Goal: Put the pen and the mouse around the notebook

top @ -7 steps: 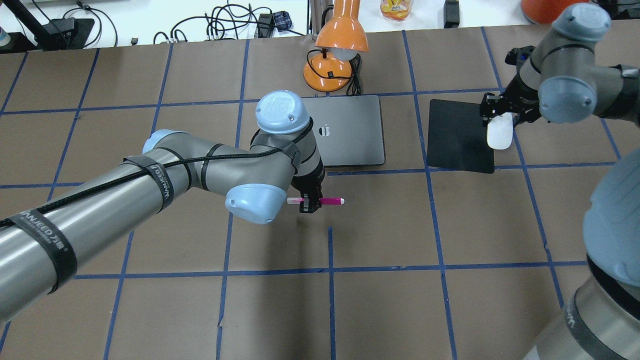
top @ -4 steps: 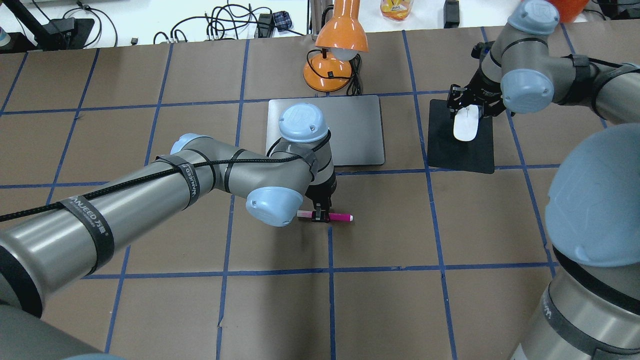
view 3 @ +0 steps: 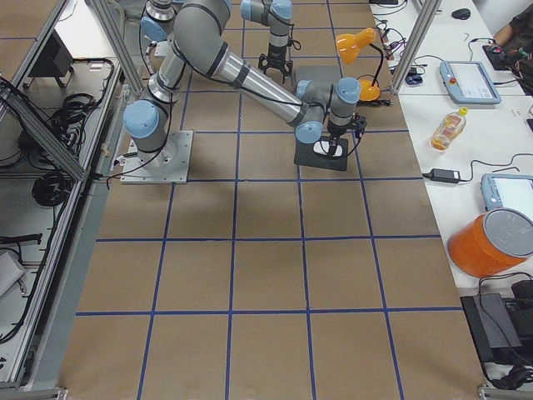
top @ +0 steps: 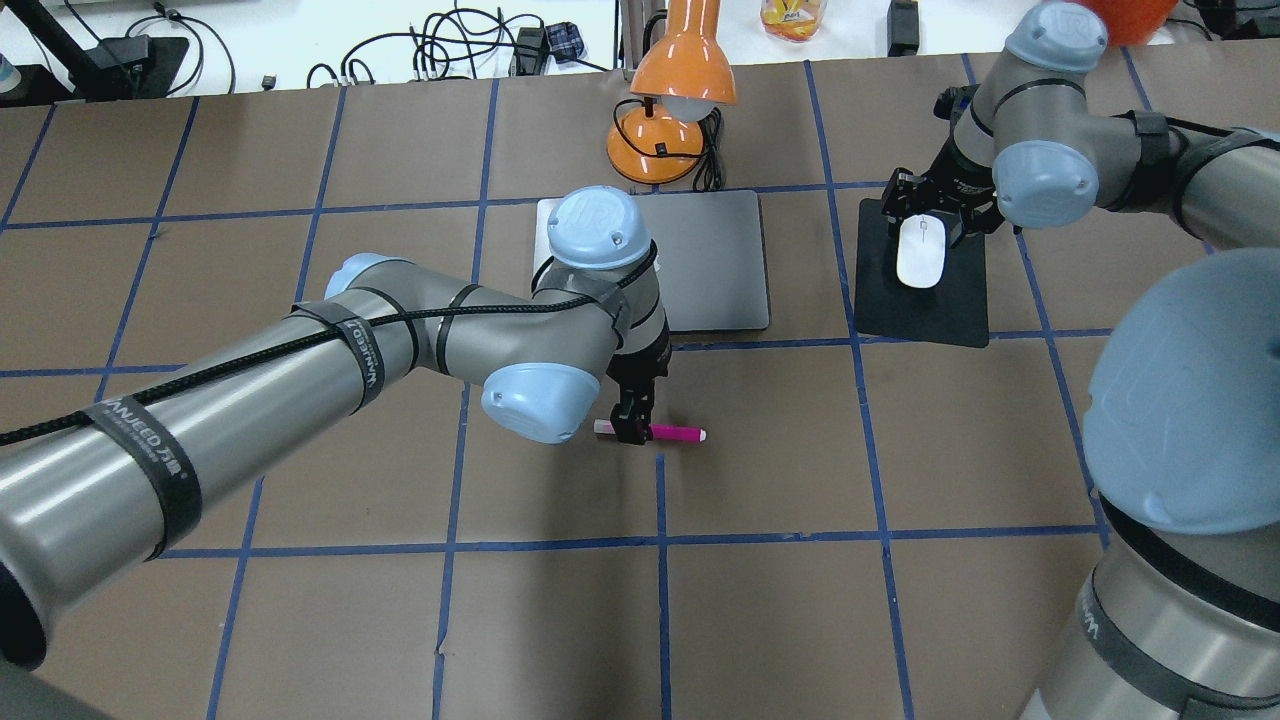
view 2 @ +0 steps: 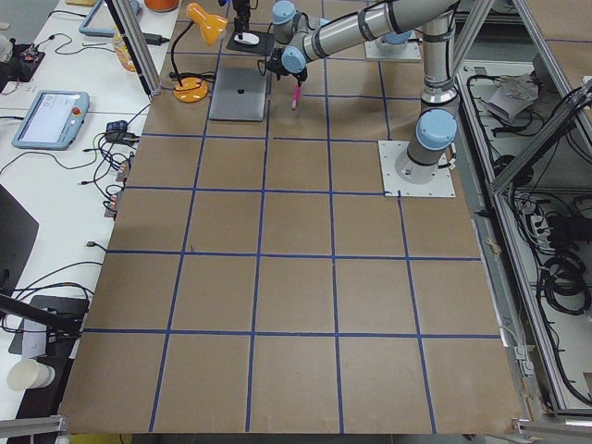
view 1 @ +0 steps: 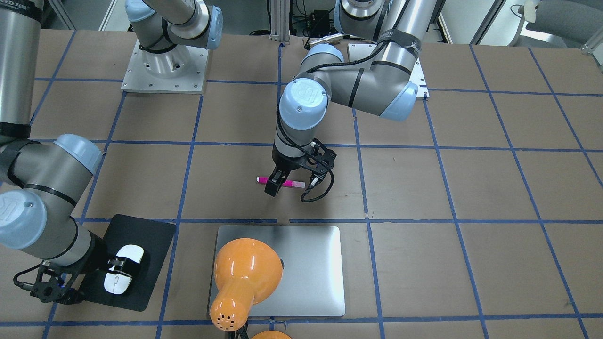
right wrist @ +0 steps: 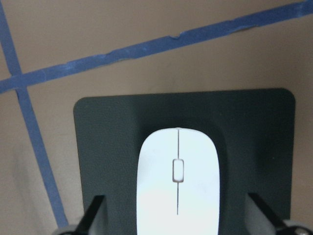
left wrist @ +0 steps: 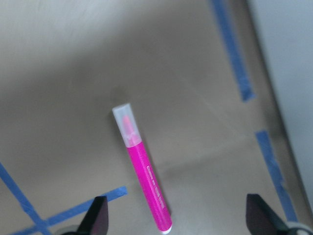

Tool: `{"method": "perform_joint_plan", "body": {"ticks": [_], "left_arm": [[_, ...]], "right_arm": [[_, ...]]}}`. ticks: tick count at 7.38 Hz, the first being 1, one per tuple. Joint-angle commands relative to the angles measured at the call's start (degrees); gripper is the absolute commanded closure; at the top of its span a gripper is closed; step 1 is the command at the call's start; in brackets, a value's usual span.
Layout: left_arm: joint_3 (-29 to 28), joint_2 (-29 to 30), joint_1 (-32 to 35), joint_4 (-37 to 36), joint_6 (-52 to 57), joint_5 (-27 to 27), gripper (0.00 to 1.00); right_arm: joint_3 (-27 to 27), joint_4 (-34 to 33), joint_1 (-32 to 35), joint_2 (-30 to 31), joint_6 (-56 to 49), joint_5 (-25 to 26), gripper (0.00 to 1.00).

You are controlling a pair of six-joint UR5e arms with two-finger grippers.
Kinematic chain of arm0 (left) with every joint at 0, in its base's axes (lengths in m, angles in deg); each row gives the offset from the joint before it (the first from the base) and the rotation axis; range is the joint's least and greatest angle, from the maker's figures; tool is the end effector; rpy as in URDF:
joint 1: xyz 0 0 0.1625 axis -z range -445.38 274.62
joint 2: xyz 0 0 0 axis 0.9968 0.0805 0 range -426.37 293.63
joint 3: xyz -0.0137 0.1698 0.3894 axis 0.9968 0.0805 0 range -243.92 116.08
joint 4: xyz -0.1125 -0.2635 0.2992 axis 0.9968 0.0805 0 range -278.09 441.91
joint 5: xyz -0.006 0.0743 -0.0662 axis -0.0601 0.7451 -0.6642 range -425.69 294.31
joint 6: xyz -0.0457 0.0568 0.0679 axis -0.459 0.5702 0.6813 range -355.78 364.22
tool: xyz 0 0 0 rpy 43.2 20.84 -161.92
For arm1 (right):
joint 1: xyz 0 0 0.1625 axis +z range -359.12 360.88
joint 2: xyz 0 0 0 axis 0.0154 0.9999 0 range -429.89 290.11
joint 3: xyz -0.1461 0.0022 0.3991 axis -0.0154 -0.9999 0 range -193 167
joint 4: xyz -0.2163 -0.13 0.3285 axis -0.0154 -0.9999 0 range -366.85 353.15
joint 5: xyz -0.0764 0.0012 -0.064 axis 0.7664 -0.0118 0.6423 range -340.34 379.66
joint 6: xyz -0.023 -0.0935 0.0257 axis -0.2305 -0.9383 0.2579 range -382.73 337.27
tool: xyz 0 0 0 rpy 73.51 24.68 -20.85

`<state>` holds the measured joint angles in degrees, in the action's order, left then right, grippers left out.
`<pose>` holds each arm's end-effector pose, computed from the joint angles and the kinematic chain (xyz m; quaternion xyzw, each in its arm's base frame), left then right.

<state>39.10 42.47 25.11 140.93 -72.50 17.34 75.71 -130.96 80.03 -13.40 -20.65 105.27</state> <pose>-0.3352 -0.4817 0.2573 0.4708 -0.8801 -0.0506 0.0344 0.0124 -0.6839 0.2117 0.1119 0.9928 -0.0193 0.0369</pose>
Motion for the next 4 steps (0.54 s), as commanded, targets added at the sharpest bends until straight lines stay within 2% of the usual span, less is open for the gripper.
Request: {"method": "perform_joint_plan", "body": {"ticks": [1, 2, 3, 4], "left_arm": [[-4.6, -8.7, -3.2, 18.8, 28.8, 1.5, 0.0], [-6.8, -12.1, -7.2, 26.0, 43.7, 4.6, 0.0], [-6.9, -14.9, -9.7, 26.4, 53.9, 5.0, 0.0], [-7.3, -17.2, -11.4, 25.6, 64.8, 5.3, 0.0]], "right_arm": [[0.0, 9.3, 0.2, 7.9, 0.1, 0.3, 0.0], [0.6, 16.5, 0.4, 13.9, 0.2, 1.4, 0.0], [0.6, 22.5, 2.0, 19.4, 1.6, 1.5, 0.0], [0.5, 25.7, 5.1, 22.7, 6.7, 2.5, 0.0]]}}
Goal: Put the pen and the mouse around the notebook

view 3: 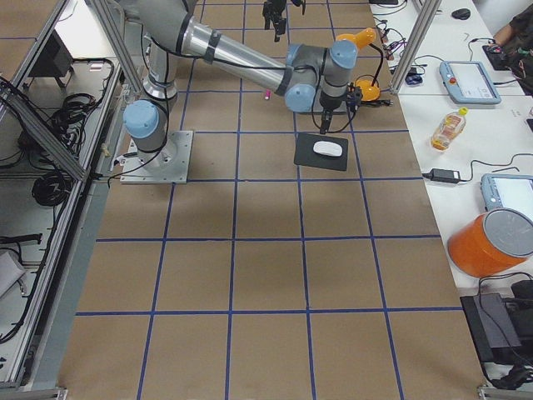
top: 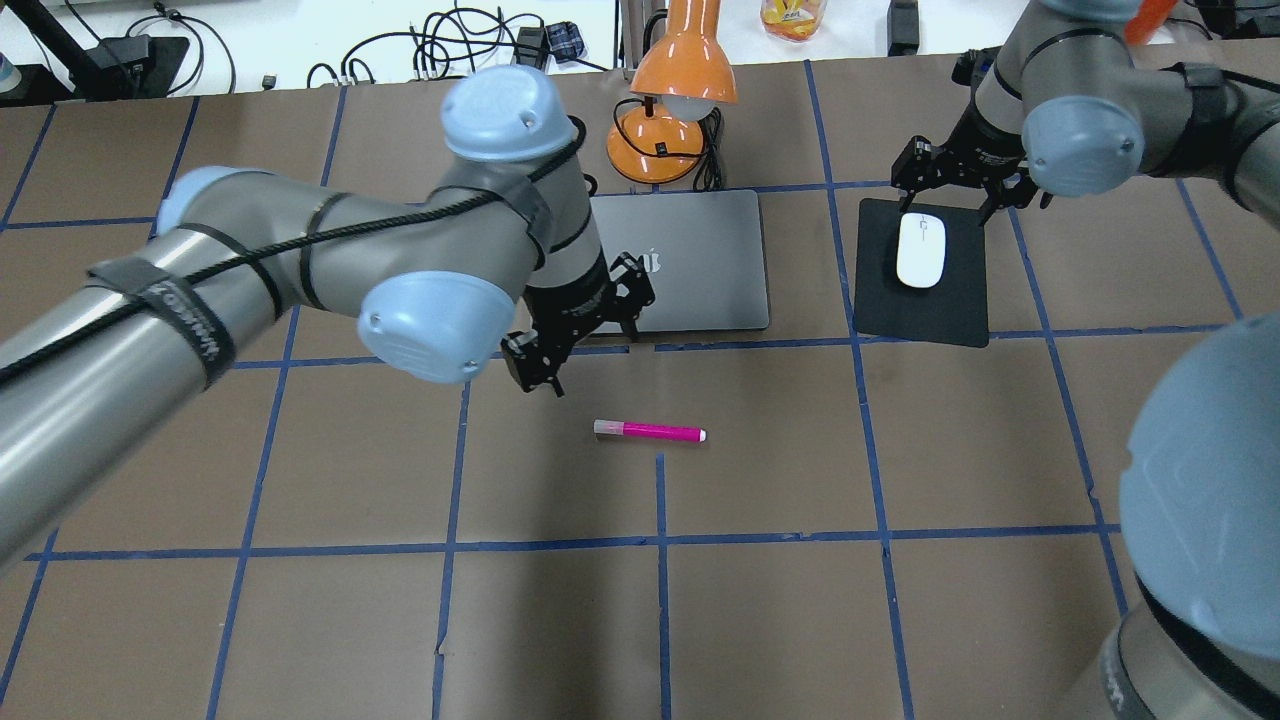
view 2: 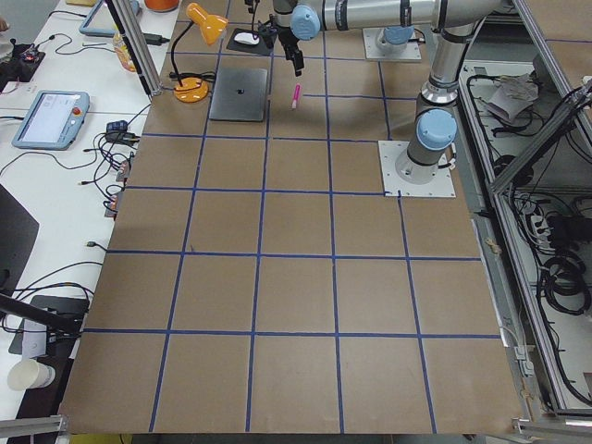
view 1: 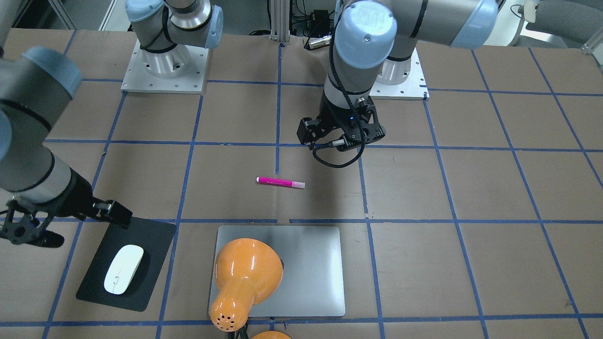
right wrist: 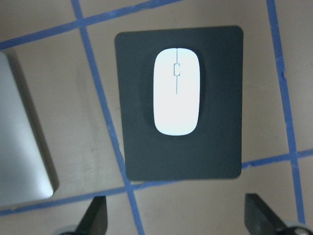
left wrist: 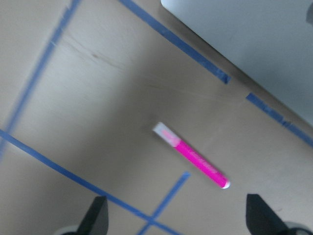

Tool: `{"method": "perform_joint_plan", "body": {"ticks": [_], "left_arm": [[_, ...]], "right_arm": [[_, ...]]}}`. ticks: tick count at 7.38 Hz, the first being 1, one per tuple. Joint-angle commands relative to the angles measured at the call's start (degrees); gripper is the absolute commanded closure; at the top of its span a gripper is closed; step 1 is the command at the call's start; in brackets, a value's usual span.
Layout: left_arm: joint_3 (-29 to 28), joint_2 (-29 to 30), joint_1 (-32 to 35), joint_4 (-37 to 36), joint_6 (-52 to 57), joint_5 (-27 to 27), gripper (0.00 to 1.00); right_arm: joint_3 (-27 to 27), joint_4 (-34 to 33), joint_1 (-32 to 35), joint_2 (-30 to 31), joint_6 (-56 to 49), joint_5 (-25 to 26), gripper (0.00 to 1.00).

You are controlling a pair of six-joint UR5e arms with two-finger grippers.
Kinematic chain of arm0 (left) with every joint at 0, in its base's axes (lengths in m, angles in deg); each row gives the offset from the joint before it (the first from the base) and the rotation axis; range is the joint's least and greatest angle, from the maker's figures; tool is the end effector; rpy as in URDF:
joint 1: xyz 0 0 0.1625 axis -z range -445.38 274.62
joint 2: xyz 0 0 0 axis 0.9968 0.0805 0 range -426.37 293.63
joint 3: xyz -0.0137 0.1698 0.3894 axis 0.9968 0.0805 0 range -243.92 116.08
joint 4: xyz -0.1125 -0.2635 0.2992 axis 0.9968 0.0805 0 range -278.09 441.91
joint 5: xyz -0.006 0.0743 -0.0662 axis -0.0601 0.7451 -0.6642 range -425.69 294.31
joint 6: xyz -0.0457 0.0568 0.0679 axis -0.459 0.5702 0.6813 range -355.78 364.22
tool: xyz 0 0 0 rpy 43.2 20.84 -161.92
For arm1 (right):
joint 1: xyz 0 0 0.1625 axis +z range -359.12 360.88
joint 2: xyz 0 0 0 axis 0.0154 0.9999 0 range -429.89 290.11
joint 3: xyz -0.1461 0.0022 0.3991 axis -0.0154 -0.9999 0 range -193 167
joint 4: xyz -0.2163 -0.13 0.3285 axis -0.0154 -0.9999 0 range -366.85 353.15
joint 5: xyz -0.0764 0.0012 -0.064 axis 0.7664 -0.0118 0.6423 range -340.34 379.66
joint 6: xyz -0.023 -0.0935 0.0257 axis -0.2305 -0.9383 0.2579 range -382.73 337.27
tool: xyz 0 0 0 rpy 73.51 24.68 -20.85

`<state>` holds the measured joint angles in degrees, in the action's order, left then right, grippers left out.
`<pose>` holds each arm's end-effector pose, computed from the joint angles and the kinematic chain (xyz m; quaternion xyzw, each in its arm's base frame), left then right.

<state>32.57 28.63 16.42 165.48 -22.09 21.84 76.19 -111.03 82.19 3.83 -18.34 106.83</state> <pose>-0.2394 -0.4729 0.3999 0.1271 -0.9907 -0.0487 0.0059 0.0468 -0.6086 0.3641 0.1142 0.9931 0.0104 0.0251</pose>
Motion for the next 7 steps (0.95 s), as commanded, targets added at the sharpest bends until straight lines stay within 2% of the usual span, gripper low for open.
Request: {"method": "perform_joint_plan", "body": {"ticks": [1, 2, 3, 4, 5, 6, 7], "left_arm": [[-0.7, -5.6, -6.0, 1.1, 21.8, 0.6, 0.0], [-0.9, -6.5, -9.2, 0.9, 27.7, -0.2, 0.0], [-1.1, -7.2, -10.2, 0.4, 28.6, -0.1, 0.0], [-1.7, -6.7, -10.7, 0.2, 28.4, 0.5, 0.0], [-4.5, -5.2, -10.7, 0.8, 27.6, 0.8, 0.0], [-6.5, -4.3, -10.7, 2.7, 26.2, 0.4, 0.0], [-6.1, -4.6, -10.6, 3.3, 26.1, 0.5, 0.0]], "right_arm": [[0.2, 9.7, 5.9, 6.7, 6.1, 4.6, 0.0], [0.1, 11.8, 7.3, 7.8, 6.2, 3.9, 0.0], [0.0, 11.8, 7.2, 10.6, 6.4, 2.4, 0.0], [0.5, 13.2, 7.1, 13.2, 6.7, 3.2, 0.0], [0.5, 17.7, 6.9, 16.5, 6.1, 3.2, 0.0], [0.5, 21.3, 6.7, 17.8, 5.5, 3.1, 0.0], [0.5, 21.6, 6.7, 17.9, 5.3, 3.1, 0.0]]}}
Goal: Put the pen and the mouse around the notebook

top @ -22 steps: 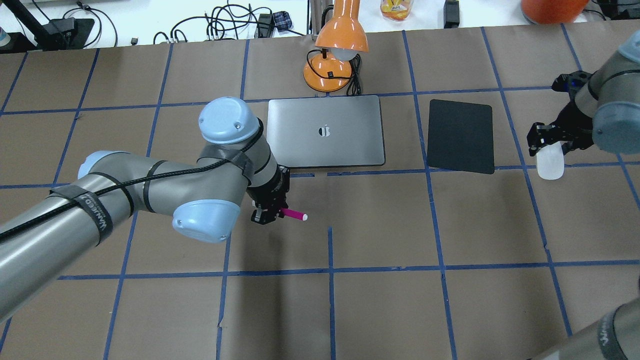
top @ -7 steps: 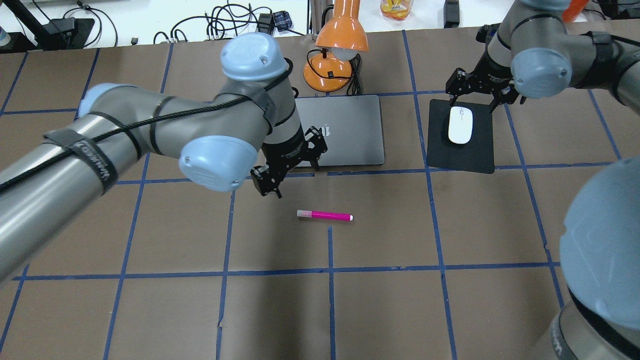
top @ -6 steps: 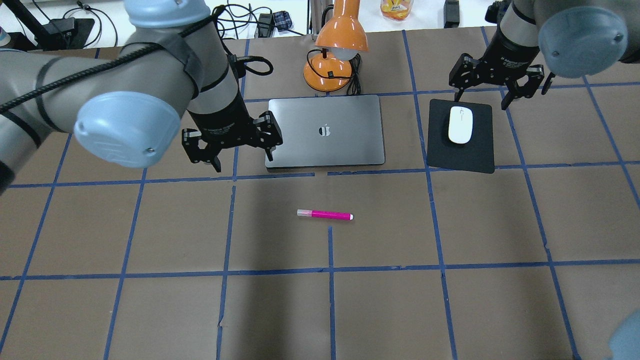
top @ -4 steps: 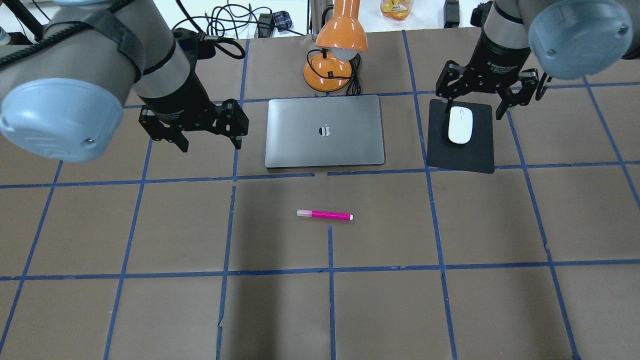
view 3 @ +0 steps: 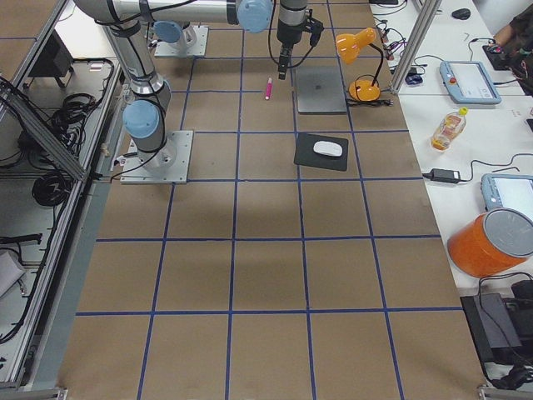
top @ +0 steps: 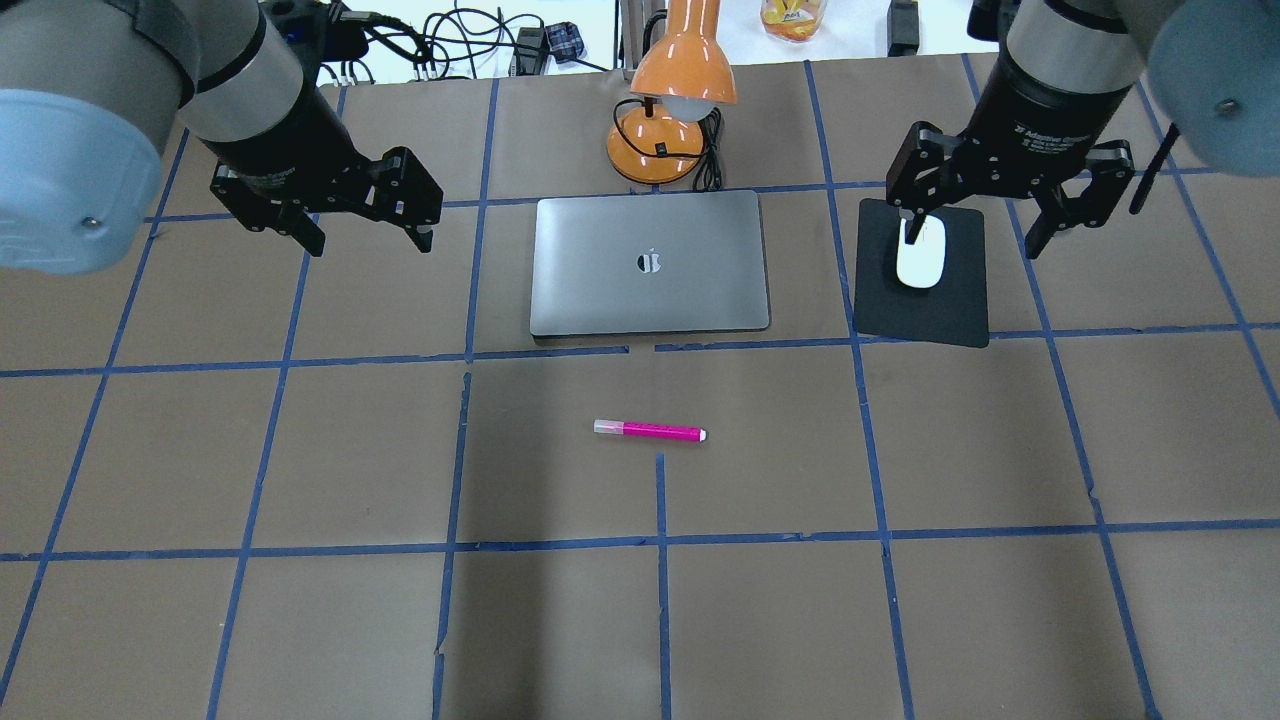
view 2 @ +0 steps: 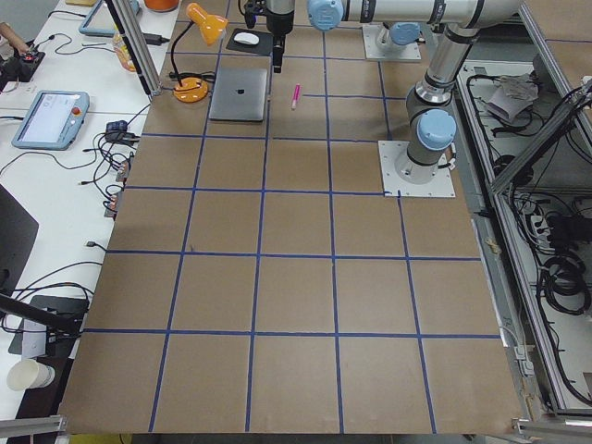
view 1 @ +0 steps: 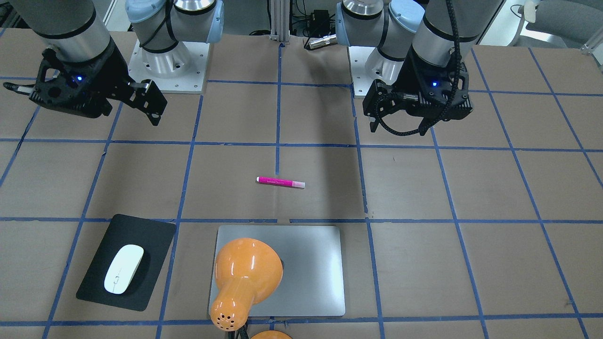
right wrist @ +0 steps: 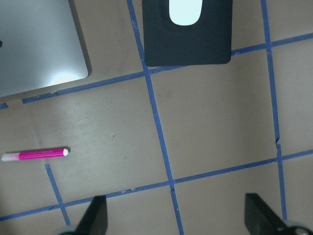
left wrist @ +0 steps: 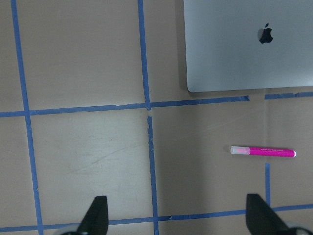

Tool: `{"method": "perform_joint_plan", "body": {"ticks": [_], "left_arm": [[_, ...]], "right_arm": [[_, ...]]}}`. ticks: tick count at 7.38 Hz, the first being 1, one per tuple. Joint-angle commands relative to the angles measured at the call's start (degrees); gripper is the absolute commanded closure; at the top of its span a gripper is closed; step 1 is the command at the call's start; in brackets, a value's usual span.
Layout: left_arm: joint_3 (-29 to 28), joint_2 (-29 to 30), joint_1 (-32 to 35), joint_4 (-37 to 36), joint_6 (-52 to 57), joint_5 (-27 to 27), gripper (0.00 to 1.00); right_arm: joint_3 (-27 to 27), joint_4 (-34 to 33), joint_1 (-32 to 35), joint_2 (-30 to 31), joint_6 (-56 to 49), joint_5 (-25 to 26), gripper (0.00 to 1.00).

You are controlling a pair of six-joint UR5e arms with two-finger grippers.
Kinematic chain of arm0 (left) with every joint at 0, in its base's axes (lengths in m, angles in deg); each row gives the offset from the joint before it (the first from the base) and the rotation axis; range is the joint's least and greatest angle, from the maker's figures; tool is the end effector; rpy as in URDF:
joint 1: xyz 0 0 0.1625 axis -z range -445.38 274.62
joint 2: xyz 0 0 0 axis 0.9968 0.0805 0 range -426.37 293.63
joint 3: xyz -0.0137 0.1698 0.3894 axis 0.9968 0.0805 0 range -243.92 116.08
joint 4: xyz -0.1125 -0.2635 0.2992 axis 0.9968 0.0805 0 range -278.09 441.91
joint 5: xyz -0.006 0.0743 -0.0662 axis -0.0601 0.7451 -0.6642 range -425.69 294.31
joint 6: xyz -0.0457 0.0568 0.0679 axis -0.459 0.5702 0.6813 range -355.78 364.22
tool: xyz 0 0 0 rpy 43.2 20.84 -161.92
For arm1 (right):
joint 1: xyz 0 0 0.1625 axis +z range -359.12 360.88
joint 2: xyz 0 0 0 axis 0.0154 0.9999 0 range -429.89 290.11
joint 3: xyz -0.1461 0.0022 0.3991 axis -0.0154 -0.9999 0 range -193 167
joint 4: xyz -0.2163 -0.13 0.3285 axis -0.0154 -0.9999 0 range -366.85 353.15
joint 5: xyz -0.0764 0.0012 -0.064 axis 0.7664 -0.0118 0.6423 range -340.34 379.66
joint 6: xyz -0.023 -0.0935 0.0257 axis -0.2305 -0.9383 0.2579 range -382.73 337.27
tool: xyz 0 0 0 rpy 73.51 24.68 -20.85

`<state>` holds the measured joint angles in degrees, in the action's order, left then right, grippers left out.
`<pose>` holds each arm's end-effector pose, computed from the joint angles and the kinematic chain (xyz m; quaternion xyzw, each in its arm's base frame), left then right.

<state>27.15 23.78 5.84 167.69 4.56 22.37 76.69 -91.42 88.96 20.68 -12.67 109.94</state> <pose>-0.1473 -0.4950 0.4850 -0.0140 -0.9994 0.0261 0.0171 0.1167 -0.4836 0.4862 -0.1042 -0.9938 -0.0395 0.0052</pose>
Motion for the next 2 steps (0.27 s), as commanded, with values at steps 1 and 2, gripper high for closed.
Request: {"method": "perform_joint_plan", "body": {"ticks": [1, 2], "left_arm": [[-0.7, 0.2, 0.0, 1.1, -0.5, 0.0, 0.0], [-0.6, -0.1, 0.0, 1.2, -0.5, 0.0, 0.0]], "right_arm": [[0.1, 2.3, -0.2, 1.1, -3.7, 0.1, 0.0], [0.5, 2.5, -0.2, 1.1, -4.7, 0.0, 0.0]]}}
